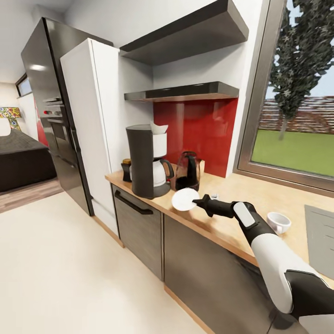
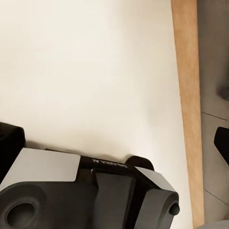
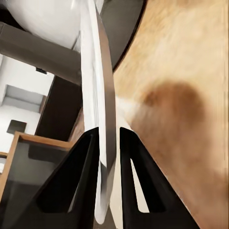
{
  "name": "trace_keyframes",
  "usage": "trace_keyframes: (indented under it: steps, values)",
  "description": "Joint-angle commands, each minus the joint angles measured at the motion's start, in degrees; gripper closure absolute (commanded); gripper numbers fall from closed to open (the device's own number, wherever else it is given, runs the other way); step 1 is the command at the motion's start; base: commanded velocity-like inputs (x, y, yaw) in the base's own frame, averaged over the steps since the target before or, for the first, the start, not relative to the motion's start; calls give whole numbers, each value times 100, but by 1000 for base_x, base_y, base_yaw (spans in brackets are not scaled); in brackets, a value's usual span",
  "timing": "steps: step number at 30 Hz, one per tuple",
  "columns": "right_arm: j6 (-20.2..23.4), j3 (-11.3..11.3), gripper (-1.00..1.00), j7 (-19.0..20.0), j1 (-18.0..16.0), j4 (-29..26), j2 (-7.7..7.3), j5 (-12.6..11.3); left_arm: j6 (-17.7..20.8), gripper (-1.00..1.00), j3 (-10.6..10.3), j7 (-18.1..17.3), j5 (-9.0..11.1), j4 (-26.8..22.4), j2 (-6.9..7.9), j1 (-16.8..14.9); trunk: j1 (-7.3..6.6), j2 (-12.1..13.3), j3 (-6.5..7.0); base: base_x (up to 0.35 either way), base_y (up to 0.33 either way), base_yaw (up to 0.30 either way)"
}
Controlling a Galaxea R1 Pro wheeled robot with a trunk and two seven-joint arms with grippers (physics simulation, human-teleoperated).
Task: Set up a coffee station on the kitchen countertop: keep the coffee maker on the countertop, move the bottle of coffee from the kitchen shelf to the counter next to the coffee maker, place a paper coffee filter on top of the coffee maker, put the saucer next to the coffee maker with the coffee cup on the saucer, and place the electric kettle next to the coffee maker.
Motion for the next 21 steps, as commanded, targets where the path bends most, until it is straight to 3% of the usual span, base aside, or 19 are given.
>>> trace_keyframes:
  steps: [1, 3, 5, 6, 9, 16, 21]
  values:
    - [36, -32, 100, -12, -5, 2, 6, 12, 40, -100, -45, -11, 60, -3, 1, -3, 0, -4, -6, 26, 0, 0]
    - [41, -44, 100, -385, -5, 4, 16, -32, 40, -100, -43, -11, 60, -3, 0, -3, 0, -4, -6, 11, 0, 0]
    - [46, -48, 100, -495, -5, 4, 22, -106, 40, -100, -43, -11, 60, -3, -1, -3, 0, -4, -6, 6, 0, 0]
    - [51, -36, 100, -733, -5, 4, 44, -271, 40, -100, -41, -11, 60, -3, -1, -3, 0, -4, -6, 1, 0, 0]
    - [52, -29, 100, -956, -5, 4, 79, -355, 40, -100, -42, -11, 60, -3, 1, -3, 0, -4, -6, 0, 0, 0]
    - [51, -25, 100, -1282, -5, 4, 110, -734, 40, -100, -35, -11, 60, -3, 3, -3, 0, -4, -6, 10, 5, 0]
    - [46, -25, 100, -1463, -5, 4, 123, -828, 40, -100, -32, -11, 60, -3, 1, -3, 0, -4, -6, 146, 58, 0]
